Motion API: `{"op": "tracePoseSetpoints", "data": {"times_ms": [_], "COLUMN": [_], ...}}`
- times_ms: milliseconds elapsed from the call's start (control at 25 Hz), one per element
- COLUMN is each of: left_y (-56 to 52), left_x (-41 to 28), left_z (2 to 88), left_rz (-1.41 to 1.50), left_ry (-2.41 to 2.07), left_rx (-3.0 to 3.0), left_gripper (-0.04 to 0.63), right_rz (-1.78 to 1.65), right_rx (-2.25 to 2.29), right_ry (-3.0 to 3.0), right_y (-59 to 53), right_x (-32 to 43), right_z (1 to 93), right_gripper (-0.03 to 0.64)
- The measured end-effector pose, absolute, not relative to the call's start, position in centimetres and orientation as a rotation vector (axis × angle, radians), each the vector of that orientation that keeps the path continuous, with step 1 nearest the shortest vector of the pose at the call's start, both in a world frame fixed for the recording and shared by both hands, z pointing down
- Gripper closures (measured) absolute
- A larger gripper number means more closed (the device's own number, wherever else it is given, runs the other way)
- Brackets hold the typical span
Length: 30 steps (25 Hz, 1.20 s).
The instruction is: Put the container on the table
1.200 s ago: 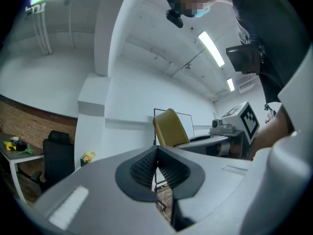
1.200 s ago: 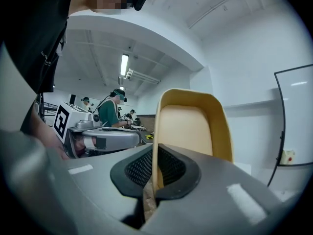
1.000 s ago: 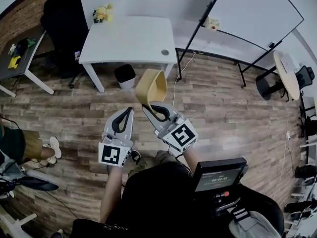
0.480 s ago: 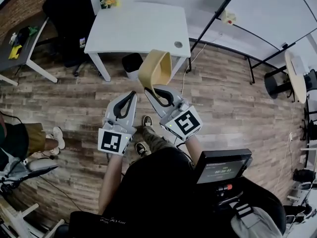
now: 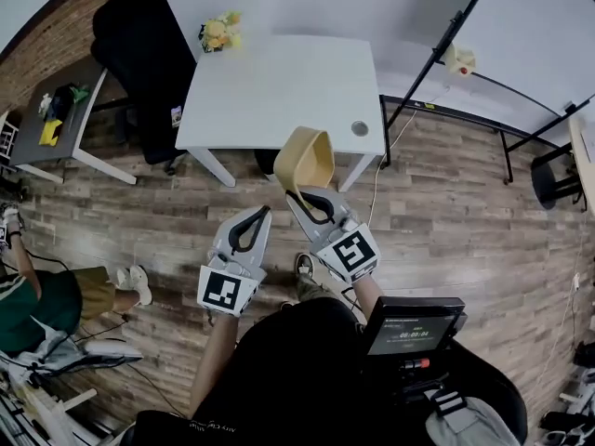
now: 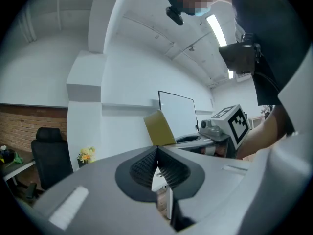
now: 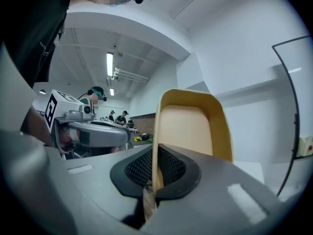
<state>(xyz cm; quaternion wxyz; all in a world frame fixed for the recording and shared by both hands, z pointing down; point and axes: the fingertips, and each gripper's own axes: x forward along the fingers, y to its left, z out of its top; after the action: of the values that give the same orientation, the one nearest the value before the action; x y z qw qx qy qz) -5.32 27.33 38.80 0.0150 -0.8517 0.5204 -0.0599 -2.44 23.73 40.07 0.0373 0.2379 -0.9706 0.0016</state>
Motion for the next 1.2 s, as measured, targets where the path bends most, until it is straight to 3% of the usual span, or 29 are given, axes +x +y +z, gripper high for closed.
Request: {"op": "tracePoseSetpoints", "data": {"times_ms": [360, 680, 1200], "left_y": [20.8, 13.1, 0.0], "left_x": [-6.1, -7.9, -15.8], "left_z": [40.8, 42.6, 39.6], "left_rz": [-0.157, -0.138, -0.016], "left_ry": [1.67, 1.599, 1.342], "left_rx": [-2.726, -2.815, -2.83], "left_gripper": [0.594, 0.594, 0.592], "right_rz": [0.029, -0.159, -0.219], "right_rx": [0.79, 0.75, 0.782], "right_ry": [-2.872, -2.718, -2.591], "right_y": [14.7, 9.7, -1.7], "right_x": [-1.8, -2.7, -12.0], "right_z": [43.7, 45.4, 42.2], "right_gripper": [0.598, 0.598, 0.598]}}
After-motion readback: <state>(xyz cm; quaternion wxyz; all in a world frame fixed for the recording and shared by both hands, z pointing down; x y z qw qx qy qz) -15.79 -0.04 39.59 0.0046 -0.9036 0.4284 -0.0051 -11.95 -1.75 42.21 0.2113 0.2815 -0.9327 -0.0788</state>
